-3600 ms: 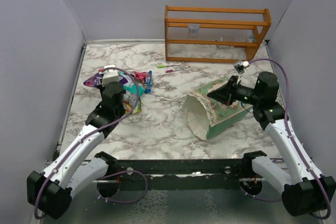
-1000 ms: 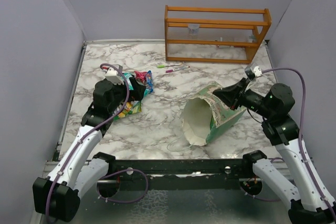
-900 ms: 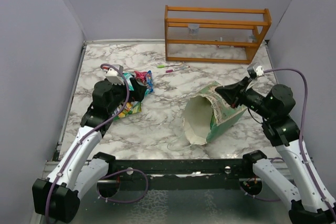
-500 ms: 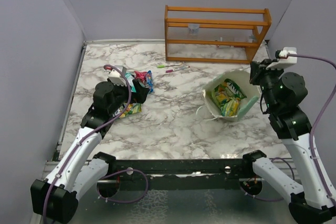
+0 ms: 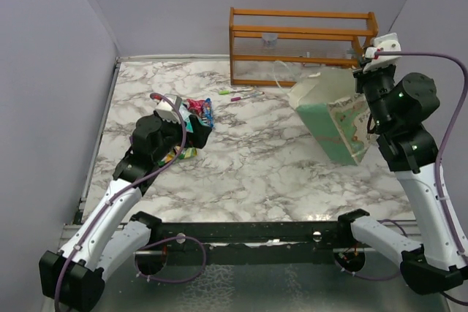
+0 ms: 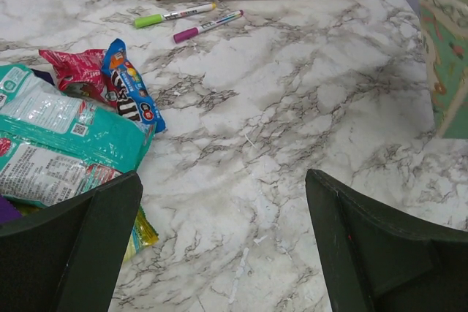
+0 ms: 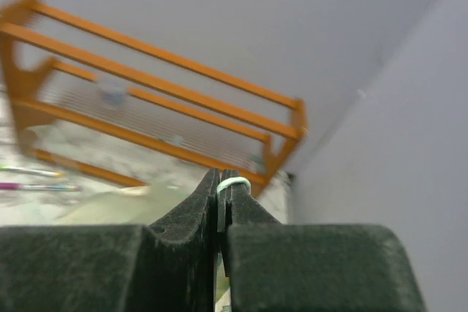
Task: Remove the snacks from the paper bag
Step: Adjust the paper bag at the center of the board.
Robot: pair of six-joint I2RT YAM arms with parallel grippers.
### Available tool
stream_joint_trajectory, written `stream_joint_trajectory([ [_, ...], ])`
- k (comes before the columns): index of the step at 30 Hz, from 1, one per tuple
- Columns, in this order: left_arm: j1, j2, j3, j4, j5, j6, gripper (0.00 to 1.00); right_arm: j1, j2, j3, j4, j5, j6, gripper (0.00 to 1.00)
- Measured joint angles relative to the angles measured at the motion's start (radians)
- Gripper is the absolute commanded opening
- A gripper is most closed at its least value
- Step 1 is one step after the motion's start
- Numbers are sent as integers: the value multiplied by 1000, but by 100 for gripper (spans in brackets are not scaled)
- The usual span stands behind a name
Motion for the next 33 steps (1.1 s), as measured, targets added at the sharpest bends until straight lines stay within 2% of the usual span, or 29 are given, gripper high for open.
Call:
stream_joint_trajectory([
  [2, 0, -7, 0, -3, -3, 3, 97, 8, 10, 34, -11, -120, 10, 2],
  [4, 0, -14, 0, -6, -9, 5, 97, 22, 29, 35, -21, -309, 55, 2],
  [7, 0, -31, 0, -12, -26, 11, 97, 116, 91, -40, -13, -568, 133, 2],
  [11, 0, -59, 0, -13, -69, 20, 97, 346, 225, -238, -16, -713, 191, 2],
  [14, 0, -67, 0, -13, -101, 24, 97, 418, 268, -363, -40, -765, 233, 2],
  [17, 0, -67, 0, -14, -122, 24, 97, 420, 229, -381, -65, -720, 272, 2],
  [23, 0, -68, 0, -13, -134, 24, 97, 417, 7, -283, -43, -447, 306, 2],
  [28, 0, -76, -2, -8, -126, 24, 97, 413, -133, -269, -32, -244, 305, 2],
  [33, 0, -94, -10, 16, -84, 23, 97, 410, -194, -284, -57, -237, 258, 2],
])
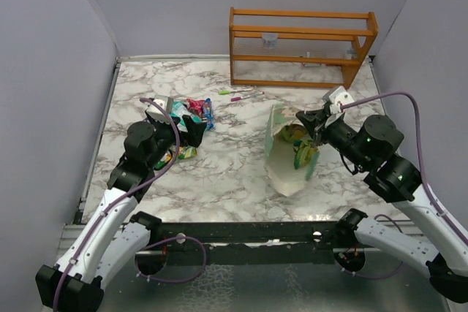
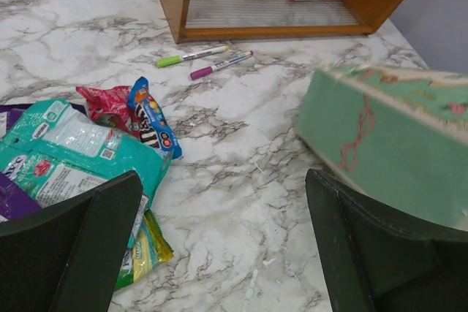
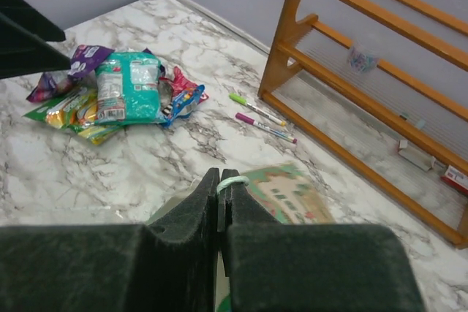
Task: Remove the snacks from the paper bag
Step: Adjust the paper bag at the center of the board.
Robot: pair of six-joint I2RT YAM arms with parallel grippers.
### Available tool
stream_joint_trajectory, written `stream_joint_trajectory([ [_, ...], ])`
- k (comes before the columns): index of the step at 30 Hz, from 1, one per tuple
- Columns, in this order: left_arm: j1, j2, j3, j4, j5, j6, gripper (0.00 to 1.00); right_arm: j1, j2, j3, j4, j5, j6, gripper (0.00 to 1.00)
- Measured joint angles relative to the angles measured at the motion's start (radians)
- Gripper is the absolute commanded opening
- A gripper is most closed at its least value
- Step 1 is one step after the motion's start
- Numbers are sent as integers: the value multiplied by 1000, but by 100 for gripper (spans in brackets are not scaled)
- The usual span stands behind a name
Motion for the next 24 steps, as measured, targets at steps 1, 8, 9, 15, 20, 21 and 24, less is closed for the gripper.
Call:
stream_joint_trajectory([
  [1, 0, -2, -2, 8, 15, 0, 97, 0, -4, 0, -8, -15, -10, 2],
  [8, 0, -14, -24, 85, 163, -21, 99, 0, 98, -10, -40, -246, -28, 2],
  [9, 0, -16, -27, 94, 186, -27, 99, 0, 116, -17, -37, -270, -20, 2],
  [15, 0, -20, -56, 133, 299, -90, 99, 0, 185, -86, -21, -364, 51, 2],
  [20, -7, -26, -113, 220, 385, -190, 99, 0, 164, -90, 72, -373, 90, 2],
  [21, -16, -34, -137, 251, 391, -218, 99, 0, 159, -97, 105, -367, 101, 2],
  [24, -97, -60, -195, 294, 385, -276, 99, 0, 156, -122, 167, -324, 131, 2],
])
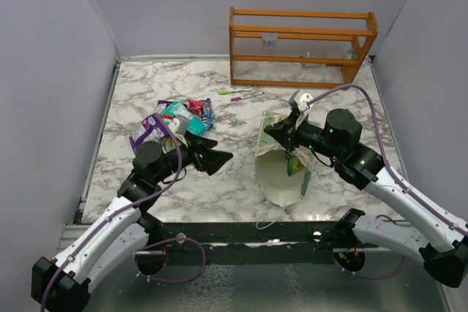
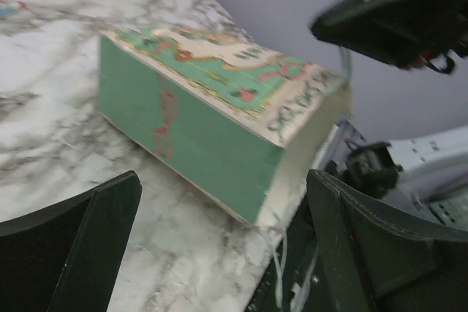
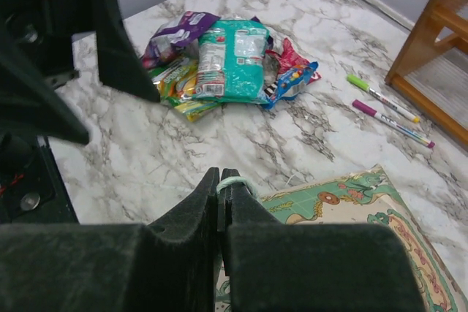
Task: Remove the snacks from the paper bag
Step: Adjust the paper bag at the center of the board, then take out the snack from the paper bag.
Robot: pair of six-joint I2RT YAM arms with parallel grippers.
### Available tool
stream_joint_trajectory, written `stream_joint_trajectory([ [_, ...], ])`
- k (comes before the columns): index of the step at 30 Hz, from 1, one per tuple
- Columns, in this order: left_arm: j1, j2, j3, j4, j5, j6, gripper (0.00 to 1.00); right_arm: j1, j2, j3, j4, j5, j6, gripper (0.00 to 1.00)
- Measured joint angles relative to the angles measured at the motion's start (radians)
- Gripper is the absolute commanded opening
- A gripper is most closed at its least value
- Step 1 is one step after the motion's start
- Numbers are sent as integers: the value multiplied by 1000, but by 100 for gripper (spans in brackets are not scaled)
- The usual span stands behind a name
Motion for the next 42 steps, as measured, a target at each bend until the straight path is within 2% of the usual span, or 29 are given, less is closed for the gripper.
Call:
stream_joint_trajectory([
  [3, -146, -26, -23, 7, -56, -20, 99, 0, 21, -15, 36, 59, 32, 2],
  [7, -376, -1, -21, 42, -163, -18, 90, 0, 69, -13, 56, 122, 56, 2],
  [10, -555, 94, 8, 65, -263, 8, 85, 0, 80, -13, 55, 142, 69, 2],
  [14, -813, 275, 46, 109, -458, 87, 72, 0, 43, -14, 56, 151, 82, 2],
  [17, -916, 391, 74, 140, -586, 163, 65, 0, -10, -24, 56, 153, 90, 2],
  [22, -936, 595, 150, 203, -761, 288, 63, 0, -61, -26, 56, 153, 90, 2],
  [31, -914, 860, 167, 459, -934, 426, 62, 0, -95, -35, 56, 152, 93, 2],
  [37, -843, 1000, 167, 628, -962, 465, 75, 0, -112, -35, 56, 151, 100, 2],
  [42, -807, 1145, 164, 907, -969, 548, 88, 0, -118, -35, 55, 151, 101, 2],
])
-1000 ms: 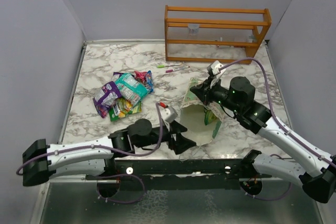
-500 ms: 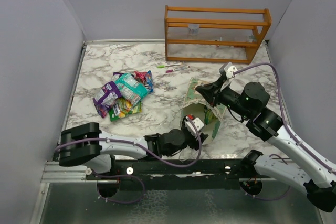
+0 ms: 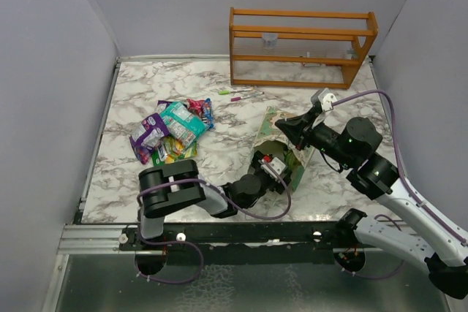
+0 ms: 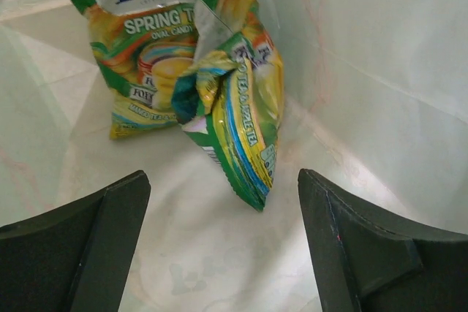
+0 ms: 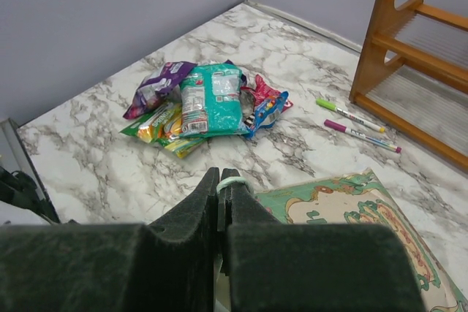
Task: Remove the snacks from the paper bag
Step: Take out the snack from the paper bag.
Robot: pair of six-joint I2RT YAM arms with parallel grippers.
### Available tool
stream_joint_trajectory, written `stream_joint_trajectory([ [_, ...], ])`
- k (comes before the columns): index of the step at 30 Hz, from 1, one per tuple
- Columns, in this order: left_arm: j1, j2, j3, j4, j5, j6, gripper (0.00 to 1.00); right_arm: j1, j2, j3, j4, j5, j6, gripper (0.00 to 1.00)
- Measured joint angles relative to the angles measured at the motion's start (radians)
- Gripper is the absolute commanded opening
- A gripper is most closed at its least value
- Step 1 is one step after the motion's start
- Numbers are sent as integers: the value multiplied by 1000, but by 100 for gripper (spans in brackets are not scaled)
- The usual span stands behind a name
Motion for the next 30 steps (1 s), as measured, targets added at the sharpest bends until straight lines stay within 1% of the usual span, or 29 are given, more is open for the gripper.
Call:
stream_joint_trajectory([
  [4, -2, 138, 2, 177, -8, 71, 94, 0, -1, 0, 0, -1, 3, 2],
  [8, -1, 237, 47, 280, -36, 144, 94, 0, 0, 0, 0, -14, 7, 2],
  [13, 14, 276, 132, 302, -54, 182, 92, 0, 4, 0, 0, -23, 8, 2],
  [19, 59, 312, 196, 283, -47, 182, 86, 0, 5, 0, 0, -29, 12, 2],
  [21, 70, 329, 219, 272, -37, 183, 81, 0, 5, 0, 0, -34, 17, 2],
  [22, 75, 337, 232, 264, -28, 185, 75, 0, 5, 0, 0, -35, 18, 2],
  [23, 79, 343, 243, 257, -18, 188, 66, 0, 5, 0, 0, -38, 19, 2],
  [24, 82, 345, 248, 250, -8, 193, 51, 0, 5, 0, 0, -39, 19, 2],
  [25, 84, 346, 250, 247, 2, 197, 42, 0, 5, 0, -1, -40, 22, 2],
  [26, 85, 346, 249, 245, 12, 198, 40, 0, 5, 0, -1, -41, 23, 2],
  [28, 86, 346, 247, 245, 27, 214, 39, 0, 5, 0, -3, -41, 26, 2],
  [30, 86, 341, 232, 246, 36, 223, 34, 0, 3, 0, -5, -40, 26, 2],
])
